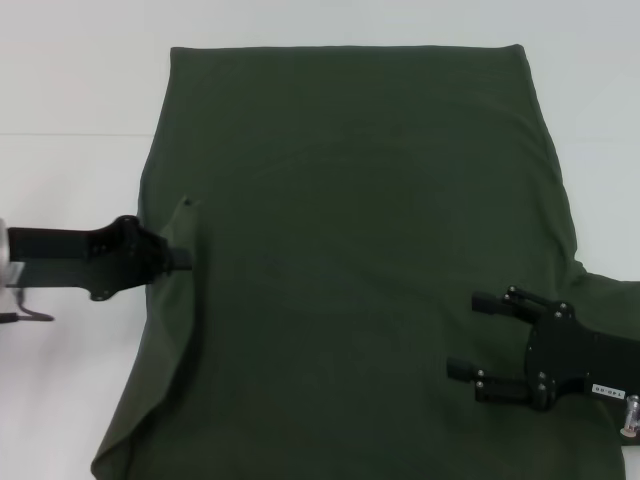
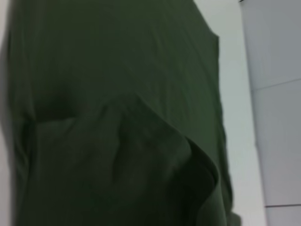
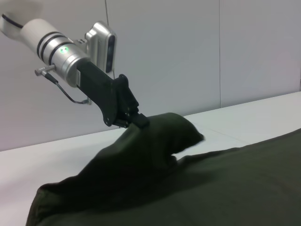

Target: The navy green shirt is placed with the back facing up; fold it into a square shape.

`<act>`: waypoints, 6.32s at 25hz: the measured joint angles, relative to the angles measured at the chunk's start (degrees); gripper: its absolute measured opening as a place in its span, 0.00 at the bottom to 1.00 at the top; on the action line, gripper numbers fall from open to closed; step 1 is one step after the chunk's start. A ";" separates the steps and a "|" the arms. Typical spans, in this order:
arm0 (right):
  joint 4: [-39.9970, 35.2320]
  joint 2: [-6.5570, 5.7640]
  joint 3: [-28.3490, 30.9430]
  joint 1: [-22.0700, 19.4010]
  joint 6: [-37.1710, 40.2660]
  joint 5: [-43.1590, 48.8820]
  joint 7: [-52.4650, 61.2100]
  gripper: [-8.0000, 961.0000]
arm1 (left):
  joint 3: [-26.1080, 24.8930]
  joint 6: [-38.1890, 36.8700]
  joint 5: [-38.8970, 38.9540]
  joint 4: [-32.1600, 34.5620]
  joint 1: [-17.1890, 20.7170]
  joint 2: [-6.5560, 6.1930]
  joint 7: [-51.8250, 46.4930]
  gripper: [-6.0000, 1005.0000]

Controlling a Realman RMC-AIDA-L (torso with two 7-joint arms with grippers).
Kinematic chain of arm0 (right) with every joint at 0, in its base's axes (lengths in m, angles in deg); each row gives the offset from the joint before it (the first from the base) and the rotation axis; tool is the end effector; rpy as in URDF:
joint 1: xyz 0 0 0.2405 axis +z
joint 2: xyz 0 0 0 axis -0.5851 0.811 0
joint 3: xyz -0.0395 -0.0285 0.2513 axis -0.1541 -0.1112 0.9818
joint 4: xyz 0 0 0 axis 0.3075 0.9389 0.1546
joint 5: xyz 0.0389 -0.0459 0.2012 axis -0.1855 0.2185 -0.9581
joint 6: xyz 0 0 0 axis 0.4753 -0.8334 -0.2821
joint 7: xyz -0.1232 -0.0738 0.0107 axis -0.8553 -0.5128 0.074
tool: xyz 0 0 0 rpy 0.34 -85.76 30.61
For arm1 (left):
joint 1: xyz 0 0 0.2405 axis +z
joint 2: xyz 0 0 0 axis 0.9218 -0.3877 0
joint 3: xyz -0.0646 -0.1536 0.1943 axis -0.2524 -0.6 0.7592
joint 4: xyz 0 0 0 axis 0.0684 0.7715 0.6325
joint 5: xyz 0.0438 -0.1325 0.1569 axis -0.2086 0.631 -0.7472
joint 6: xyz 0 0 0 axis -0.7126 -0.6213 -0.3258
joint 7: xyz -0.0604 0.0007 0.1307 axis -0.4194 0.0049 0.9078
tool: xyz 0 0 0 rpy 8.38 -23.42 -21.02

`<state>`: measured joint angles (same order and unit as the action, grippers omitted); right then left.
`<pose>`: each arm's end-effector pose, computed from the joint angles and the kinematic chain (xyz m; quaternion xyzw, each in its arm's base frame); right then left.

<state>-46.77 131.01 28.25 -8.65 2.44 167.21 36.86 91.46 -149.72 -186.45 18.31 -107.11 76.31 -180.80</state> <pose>0.2948 0.2902 -0.0235 -0.9358 0.1358 0.2708 0.1804 -0.2747 0.3560 0.0542 -0.6729 -0.7087 -0.2027 0.0614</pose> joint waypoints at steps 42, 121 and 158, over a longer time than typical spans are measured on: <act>-18.50 -0.62 11.30 -3.73 0.42 6.09 48.09 0.97 | 5.42 -8.30 15.01 -3.56 13.98 4.87 83.85 0.95; -28.20 -4.31 -2.64 3.67 -2.93 35.56 92.05 0.94 | 5.05 -3.91 15.90 -3.20 13.99 5.41 84.36 0.94; -27.87 -3.90 -4.30 4.68 -2.99 35.34 89.55 0.30 | 4.61 -3.52 16.12 -3.28 14.24 5.51 84.31 0.94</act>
<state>-74.64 127.11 23.94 -3.96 -0.55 202.55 126.41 96.07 -153.24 -170.33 15.04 -92.87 81.82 -96.49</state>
